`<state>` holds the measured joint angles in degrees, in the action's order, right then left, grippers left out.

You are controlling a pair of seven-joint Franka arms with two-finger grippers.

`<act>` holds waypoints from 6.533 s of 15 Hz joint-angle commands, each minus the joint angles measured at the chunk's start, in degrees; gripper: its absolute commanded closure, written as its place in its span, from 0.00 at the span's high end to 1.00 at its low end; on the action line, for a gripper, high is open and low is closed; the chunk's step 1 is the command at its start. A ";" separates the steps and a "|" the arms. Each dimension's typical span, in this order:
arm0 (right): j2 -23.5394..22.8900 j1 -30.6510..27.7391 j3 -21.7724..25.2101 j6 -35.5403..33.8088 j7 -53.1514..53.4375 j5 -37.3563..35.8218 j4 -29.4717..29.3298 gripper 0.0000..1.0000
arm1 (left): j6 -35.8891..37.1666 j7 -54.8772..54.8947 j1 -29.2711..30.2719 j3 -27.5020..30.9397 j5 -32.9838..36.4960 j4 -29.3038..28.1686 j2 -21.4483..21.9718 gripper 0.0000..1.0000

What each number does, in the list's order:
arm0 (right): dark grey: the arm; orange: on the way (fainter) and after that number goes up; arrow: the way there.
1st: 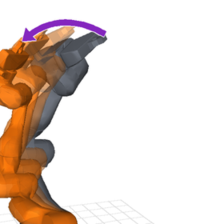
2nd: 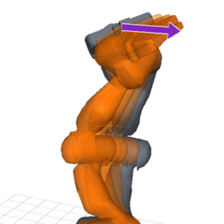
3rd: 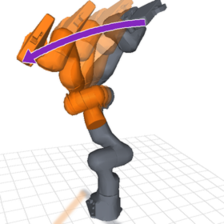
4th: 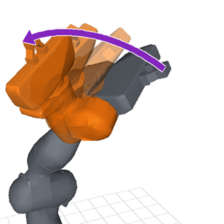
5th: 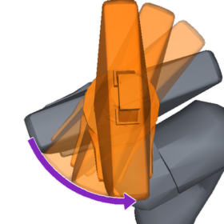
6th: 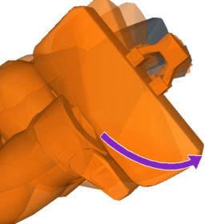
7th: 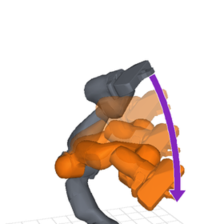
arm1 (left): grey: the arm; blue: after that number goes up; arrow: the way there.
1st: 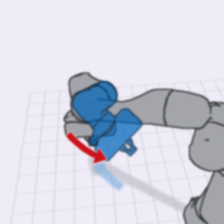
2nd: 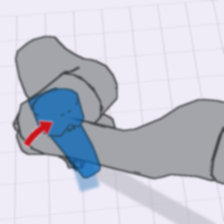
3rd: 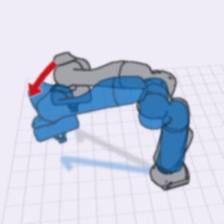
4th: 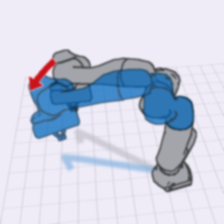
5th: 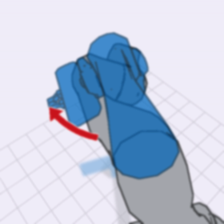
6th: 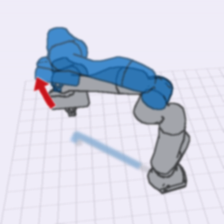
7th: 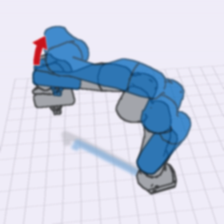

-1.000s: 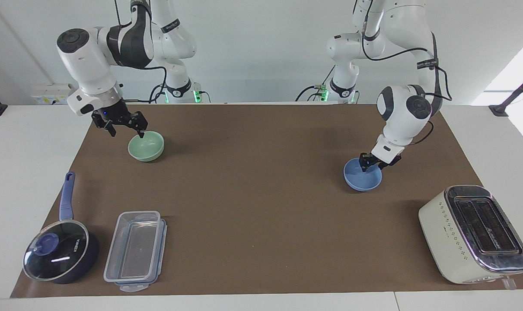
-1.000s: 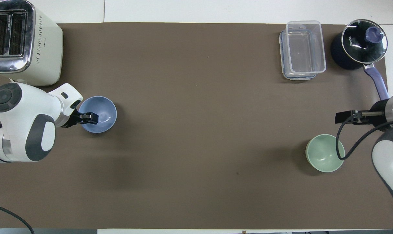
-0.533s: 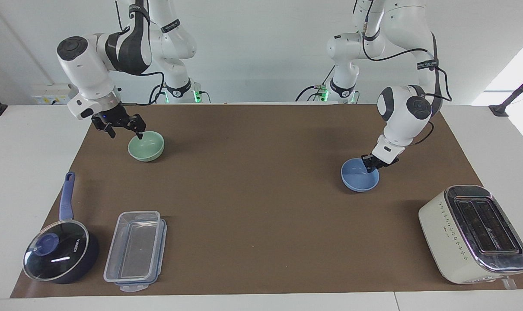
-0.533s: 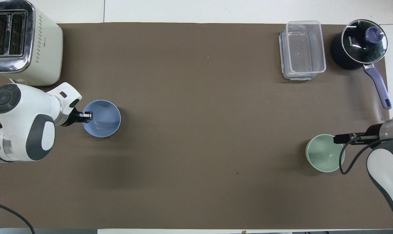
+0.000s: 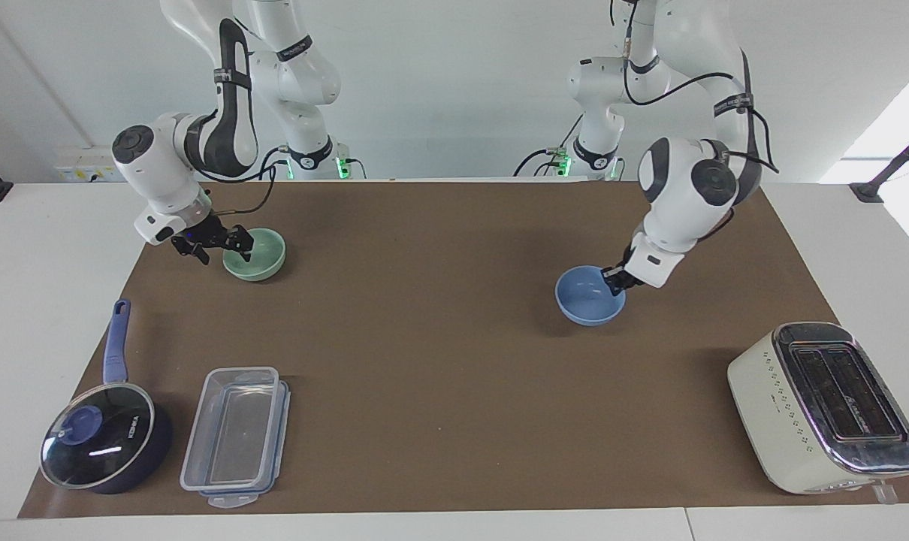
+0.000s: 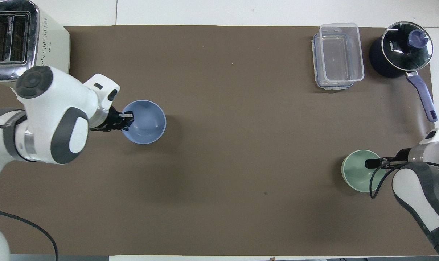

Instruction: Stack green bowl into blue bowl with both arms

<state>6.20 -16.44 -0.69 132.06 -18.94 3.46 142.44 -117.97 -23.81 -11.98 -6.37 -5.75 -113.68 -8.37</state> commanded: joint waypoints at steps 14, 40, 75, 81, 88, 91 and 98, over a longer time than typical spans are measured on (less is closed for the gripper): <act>2.06 -1.75 -0.63 -5.48 -6.73 1.38 -2.68 0.00 | -9.38 -16.00 -21.42 0.74 -9.37 -3.57 -4.73 0.00; -11.90 45.88 -1.33 -1.55 41.53 9.02 -24.49 0.00 | 28.93 28.64 10.13 1.36 7.77 15.95 9.67 1.00; 3.29 23.50 -0.80 -10.77 27.21 8.32 -18.07 1.00 | 28.59 22.41 10.92 1.45 5.40 16.30 12.50 1.00; 1.63 17.32 -0.98 -23.23 26.76 -0.03 -29.74 1.00 | 27.80 22.58 10.84 1.45 5.58 15.68 12.85 1.00; -5.39 16.89 -0.63 -37.20 26.76 -3.19 -47.31 1.00 | 27.80 22.67 10.84 1.45 5.58 15.68 12.85 1.00; -6.11 16.00 -0.63 -41.97 26.76 -3.81 -50.60 1.00 | 27.80 22.67 10.84 1.45 5.58 15.68 12.85 1.00; -3.65 14.95 -0.63 -44.17 26.85 -3.89 -47.34 1.00 | 27.80 22.58 10.84 1.45 5.58 15.68 12.85 1.00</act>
<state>1.50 -1.07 -0.68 89.15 8.03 0.67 94.24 -90.08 -0.90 -1.87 -4.50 0.40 -97.89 4.17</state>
